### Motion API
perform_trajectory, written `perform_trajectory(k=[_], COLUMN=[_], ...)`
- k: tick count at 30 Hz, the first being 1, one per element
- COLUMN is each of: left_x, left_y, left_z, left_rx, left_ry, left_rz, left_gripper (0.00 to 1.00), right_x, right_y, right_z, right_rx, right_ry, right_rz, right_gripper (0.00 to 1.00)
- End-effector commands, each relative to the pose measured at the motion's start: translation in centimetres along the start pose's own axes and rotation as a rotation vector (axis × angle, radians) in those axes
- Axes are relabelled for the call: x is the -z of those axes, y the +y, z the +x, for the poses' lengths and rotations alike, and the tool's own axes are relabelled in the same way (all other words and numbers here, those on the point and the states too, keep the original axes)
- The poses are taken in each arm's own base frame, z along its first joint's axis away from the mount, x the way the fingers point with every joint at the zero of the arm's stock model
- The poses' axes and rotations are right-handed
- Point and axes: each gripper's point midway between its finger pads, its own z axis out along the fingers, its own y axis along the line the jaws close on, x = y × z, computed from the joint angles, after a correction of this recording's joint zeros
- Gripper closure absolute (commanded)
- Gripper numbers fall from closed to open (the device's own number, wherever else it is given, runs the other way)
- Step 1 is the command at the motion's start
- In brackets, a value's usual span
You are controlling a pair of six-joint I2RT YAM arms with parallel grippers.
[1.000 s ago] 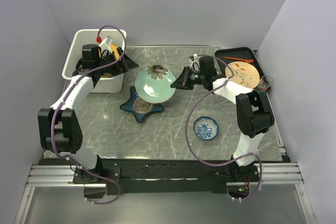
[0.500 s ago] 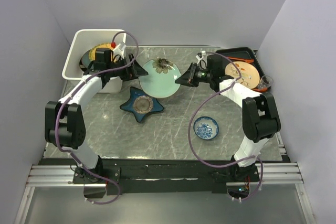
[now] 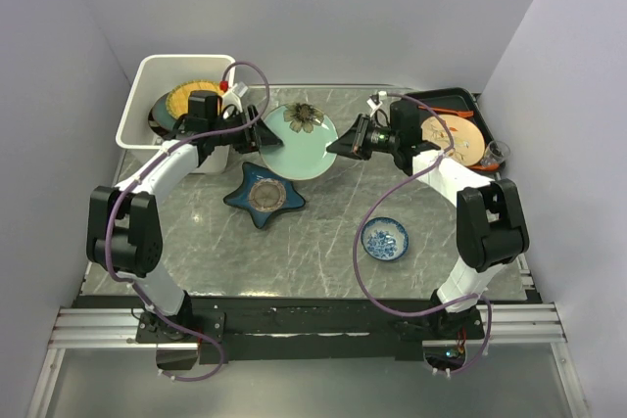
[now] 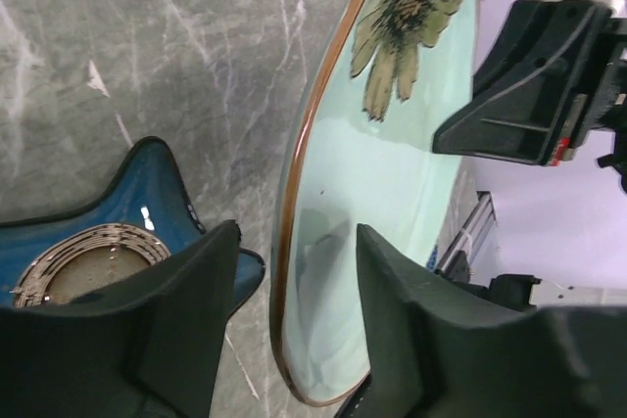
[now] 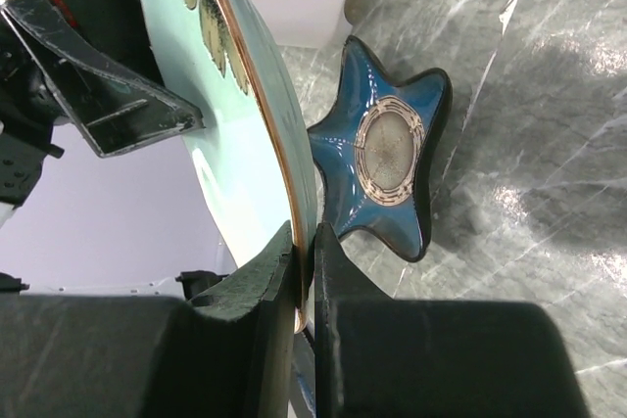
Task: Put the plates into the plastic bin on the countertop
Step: Place the plate in the plastic bin.
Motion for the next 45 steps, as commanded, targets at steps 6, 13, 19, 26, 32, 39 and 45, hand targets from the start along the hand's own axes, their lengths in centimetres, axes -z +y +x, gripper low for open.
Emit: perform_trajectory(k=[6, 13, 19, 26, 32, 39, 45], left_x=[-0.2, -0.1, 0.1, 0.2, 0.7, 1.3, 1.7], left_y=[-2.1, -2.0, -2.2, -2.4, -3.0, -3.8, -4.1], left_z=[-1.0, -1.0, -1.4, -2.0, -2.9, -4.0, -4.8], left_rx=[-0.069, -0.072, -0.078, -0.082, -0.099, -0.116, -0.125], left_ry=[-0.012, -0.019, -0.038, -0.058, -0.087, -0.126, -0.141], left_rz=[0.061, 0.049, 0.042, 0.030, 0.026, 0.024, 0.018], left_gripper=[0.99, 0.99, 0.99, 0.99, 0.99, 0.99, 0.99], right_x=[1.8, 1.6, 1.7, 2.0, 2.0, 2.1, 1.8], right_y=[5.4, 5.3, 5.0, 4.6, 3.7, 1.8, 0.7], right_z=[-1.7, -1.4, -1.4, -1.7, -1.7, -2.0, -1.8], right_rx=[0.118, 0.098, 0.107, 0.126, 0.119, 0.134, 0.116], right_ry=[-0.052, -0.035, -0.042, -0.060, -0.060, -0.078, -0.070], right_rz=[-0.155, -0.171, -0.156, -0.115, -0.072, 0.043, 0.065], right_gripper=[0.99, 0.77, 0.23, 0.10, 0.09, 0.07, 0.07])
